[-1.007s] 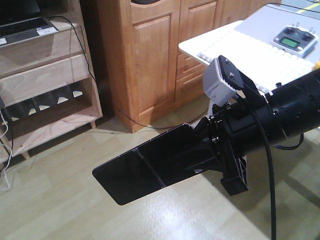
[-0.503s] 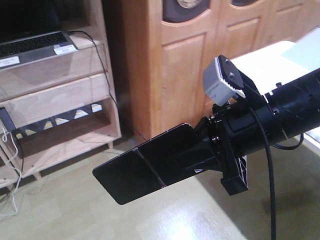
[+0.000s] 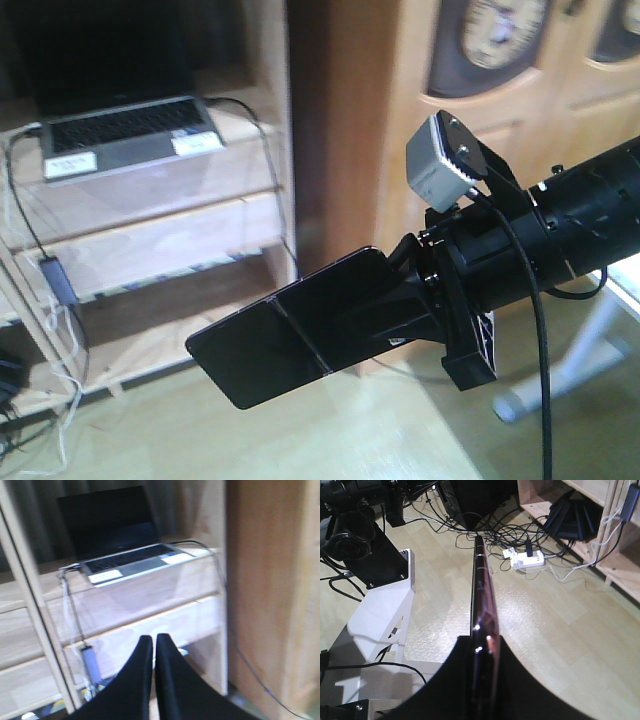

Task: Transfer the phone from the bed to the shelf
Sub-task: 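Approach the shelf above the laptop with the phone held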

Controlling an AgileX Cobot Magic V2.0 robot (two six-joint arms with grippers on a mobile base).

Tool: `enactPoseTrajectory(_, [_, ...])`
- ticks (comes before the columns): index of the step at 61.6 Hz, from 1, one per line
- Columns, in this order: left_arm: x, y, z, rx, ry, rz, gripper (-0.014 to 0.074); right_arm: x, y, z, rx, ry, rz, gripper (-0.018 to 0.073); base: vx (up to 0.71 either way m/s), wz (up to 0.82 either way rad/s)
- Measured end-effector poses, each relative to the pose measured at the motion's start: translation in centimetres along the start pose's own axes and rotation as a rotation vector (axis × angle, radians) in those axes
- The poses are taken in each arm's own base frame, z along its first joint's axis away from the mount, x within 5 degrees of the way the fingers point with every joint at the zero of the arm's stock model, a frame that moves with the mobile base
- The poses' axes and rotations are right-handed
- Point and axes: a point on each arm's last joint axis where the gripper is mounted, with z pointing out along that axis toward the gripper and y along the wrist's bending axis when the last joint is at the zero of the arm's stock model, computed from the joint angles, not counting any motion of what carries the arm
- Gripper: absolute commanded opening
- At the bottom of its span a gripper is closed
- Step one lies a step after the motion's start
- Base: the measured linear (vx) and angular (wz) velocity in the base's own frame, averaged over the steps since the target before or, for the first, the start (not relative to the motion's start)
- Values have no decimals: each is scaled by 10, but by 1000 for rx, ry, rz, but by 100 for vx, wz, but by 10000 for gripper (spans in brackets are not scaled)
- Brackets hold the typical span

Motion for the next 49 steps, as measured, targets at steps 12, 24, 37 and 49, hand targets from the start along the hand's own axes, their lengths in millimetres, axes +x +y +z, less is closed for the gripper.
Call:
enactPoseTrajectory(12, [0,0,0,0,0,0,1,0,0,0,0,0,0,-3,36,34])
enactPoseTrajectory(24, [0,0,0,0,0,0,1,0,0,0,0,0,0,-3,34,37])
enactPoseTrajectory(37, [0,0,0,0,0,0,1,0,0,0,0,0,0,-3,32,37])
enactPoseTrajectory(49, [0,0,0,0,0,0,1,0,0,0,0,0,0,-3,29,31])
